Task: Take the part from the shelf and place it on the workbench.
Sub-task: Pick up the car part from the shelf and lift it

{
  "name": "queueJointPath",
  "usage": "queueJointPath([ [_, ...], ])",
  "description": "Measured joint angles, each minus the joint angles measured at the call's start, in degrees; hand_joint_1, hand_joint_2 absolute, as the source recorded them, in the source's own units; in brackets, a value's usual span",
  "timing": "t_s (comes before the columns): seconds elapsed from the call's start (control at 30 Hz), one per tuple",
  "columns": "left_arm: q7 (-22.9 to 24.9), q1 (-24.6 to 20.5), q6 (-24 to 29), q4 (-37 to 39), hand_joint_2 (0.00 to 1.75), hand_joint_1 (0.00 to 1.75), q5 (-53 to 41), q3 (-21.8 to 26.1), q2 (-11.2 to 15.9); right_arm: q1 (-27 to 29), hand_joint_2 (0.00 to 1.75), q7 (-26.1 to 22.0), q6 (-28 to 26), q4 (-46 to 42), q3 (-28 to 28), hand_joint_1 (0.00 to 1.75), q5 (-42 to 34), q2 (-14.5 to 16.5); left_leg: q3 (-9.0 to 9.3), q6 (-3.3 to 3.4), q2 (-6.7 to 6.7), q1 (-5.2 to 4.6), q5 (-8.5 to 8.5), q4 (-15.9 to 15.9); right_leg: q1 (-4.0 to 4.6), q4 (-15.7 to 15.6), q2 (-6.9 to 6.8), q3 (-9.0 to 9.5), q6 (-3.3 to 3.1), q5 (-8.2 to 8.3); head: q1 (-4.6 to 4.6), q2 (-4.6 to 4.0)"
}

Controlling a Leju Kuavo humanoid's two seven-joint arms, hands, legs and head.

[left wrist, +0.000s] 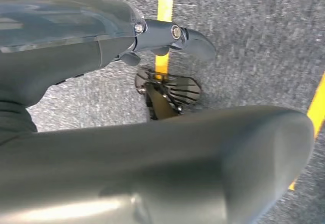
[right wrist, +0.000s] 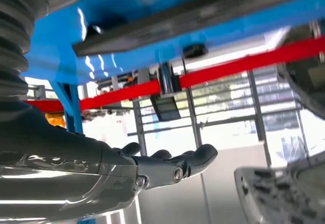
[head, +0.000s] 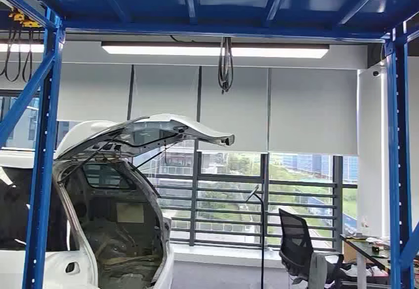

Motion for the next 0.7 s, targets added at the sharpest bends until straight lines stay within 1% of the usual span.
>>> queueJointPath([
  [0.07, 0.0, 0.1, 0.0, 0.0, 0.00, 0.00, 0.0, 0.1, 0.0, 0.2, 1.75, 0.1, 0.0, -0.3, -0.2, 0.00, 0.1, 0.1, 0.15, -0.29, 0.00, 0.08, 0.01, -0.1, 0.10, -0.7, 0.07, 0.32, -0.39, 0.25, -0.01, 0.01],
  [0.1, 0.0, 0.1, 0.1, 0.0, 0.00, 0.00, 0.0, 0.1, 0.0, 0.4, 1.75, 0.3, 0.0, -0.6, -0.4, 0.00, 0.2, 0.1, 0.47, -0.53, 0.03, 0.11, 0.10, -0.2, 0.18, -1.3, 0.14, 0.71, -0.75, 0.17, -0.01, 0.02],
  [0.17, 0.1, 0.2, 0.2, 0.0, 0.00, 0.00, -0.1, 0.3, 0.0, 0.9, 1.75, 0.4, 0.0, -1.1, -0.9, 0.00, 0.4, 0.3, 1.12, -0.83, 0.21, 0.01, -0.10, 0.4, -0.21, -2.8, 0.01, 2.23, -0.89, 1.14, 0.03, 0.00],
  [0.2, 0.1, 0.2, 0.3, 0.0, 0.00, 0.00, -0.3, 0.4, 0.1, 1.1, 1.75, 0.4, 0.1, -1.3, -1.0, 0.00, 0.5, 0.3, 0.82, -0.96, 0.27, -0.01, -0.73, 1.4, -0.46, -3.4, -0.07, 3.01, -0.89, 1.18, 0.04, -0.01],
  [0.23, 0.1, 0.1, 0.3, 0.0, 0.00, 0.00, -0.4, 0.5, 0.1, 1.2, 1.75, 0.5, 0.1, -1.4, -1.2, 0.00, 0.6, 0.4, -0.28, -1.12, 0.32, 0.05, -1.90, 3.5, -0.73, -3.9, -0.15, 3.62, -0.83, 1.23, 0.04, -0.01],
  [0.3, 0.0, -0.1, 0.3, 0.0, 0.00, 0.00, -0.6, 0.7, 0.2, 1.6, 1.75, 0.6, 0.3, -1.4, -1.5, 0.00, 0.9, 0.5, -4.04, -1.78, 0.37, 0.37, -4.60, 9.4, -0.95, -4.1, -0.22, 4.06, -0.75, 1.00, 0.05, -0.01],
  [0.33, 0.0, 0.0, 0.3, 0.0, 0.00, 0.00, -0.7, 0.8, 0.3, 1.8, 1.75, 0.7, 0.5, -1.4, -1.6, 0.00, 1.1, 0.5, -5.89, -2.19, 0.38, 0.61, -5.34, 11.8, -1.09, -4.1, -0.18, 4.16, -0.61, 0.80, 0.05, -0.01],
  [0.37, -0.1, 0.1, 0.3, 0.0, 0.00, 0.00, -0.8, 1.0, 0.4, 2.1, 1.75, 0.8, 0.8, -1.3, -1.7, 0.00, 1.2, 0.5, -7.02, -2.61, 0.40, 0.88, -5.05, 12.6, -1.27, -4.1, -0.11, 4.31, -0.41, 0.58, 0.05, -0.01],
  [0.4, -0.1, 0.2, 0.3, 0.0, 0.00, 0.00, -0.9, 1.1, 0.5, 2.3, 1.75, 0.9, 1.0, -1.1, -1.8, 0.00, 1.4, 0.5, -7.26, -3.08, 0.42, 1.17, -3.54, 11.5, -1.53, -4.0, -0.04, 4.57, -0.13, 0.30, 0.05, -0.01],
  [0.47, -0.1, 0.3, 0.3, 0.0, 0.00, 0.00, -1.0, 1.3, 0.6, 2.7, 1.75, 1.0, 1.4, -0.6, -2.2, 0.00, 1.6, 0.5, -5.84, -4.20, 0.41, 1.84, 1.38, 5.7, -2.07, -3.7, 0.05, 5.21, 0.71, -0.45, 0.05, -0.01],
  [0.5, -0.2, 0.3, 0.3, 0.0, 0.00, 0.00, -1.1, 1.3, 0.6, 2.7, 1.75, 1.1, 1.6, -0.3, -2.5, 0.00, 1.7, 0.4, -5.21, -4.51, 0.47, 1.95, 2.77, 2.8, -2.22, -3.4, 0.05, 5.36, 1.16, -0.83, 0.05, -0.01],
  [0.53, -0.2, 0.2, 0.3, 0.0, 0.00, 0.00, -1.1, 1.3, 0.6, 2.7, 1.75, 1.3, 1.8, 0.1, -2.8, 0.00, 1.8, 0.4, -4.90, -4.37, 0.55, 1.97, 3.65, 1.1, -2.24, -3.1, 0.06, 5.34, 1.60, -1.16, 0.04, 0.00],
  [0.57, -0.2, 0.3, 0.3, 0.1, 0.00, 0.00, -1.2, 1.4, 0.6, 2.8, 1.75, 1.4, 2.0, 0.4, -3.0, 0.00, 1.9, 0.4, -4.93, -3.97, 0.61, 1.83, 3.61, 0.6, -2.19, -2.9, 0.06, 5.27, 1.95, -1.40, 0.03, 0.01],
  [0.6, -0.3, 0.3, 0.3, 0.1, 0.00, 0.00, -1.3, 1.4, 0.6, 3.0, 1.75, 1.5, 2.2, 0.7, -3.3, 0.00, 2.0, 0.4, -5.06, -3.44, 0.71, 1.70, 3.55, 0.3, -2.16, -2.8, 0.06, 5.25, 2.15, -1.64, 0.02, 0.01],
  [0.63, -0.3, 0.4, 0.3, 0.1, 0.00, 0.00, -1.3, 1.5, 0.6, 3.2, 1.75, 1.6, 2.3, 1.0, -3.6, 0.00, 2.1, 0.4, -5.06, -3.05, 0.71, 1.71, 3.98, 0.4, -2.15, -2.9, 0.06, 5.28, 2.18, -1.77, 0.02, 0.02],
  [0.7, -0.4, 0.5, 0.3, 0.1, 0.00, 0.00, -1.4, 1.6, 0.7, 3.4, 1.75, 1.7, 2.4, 1.6, -4.0, 0.00, 2.1, 0.3, -5.05, -2.92, 0.62, 1.76, 4.08, 0.3, -2.19, -3.2, 0.05, 5.54, 1.98, -1.86, 0.02, 0.01],
])
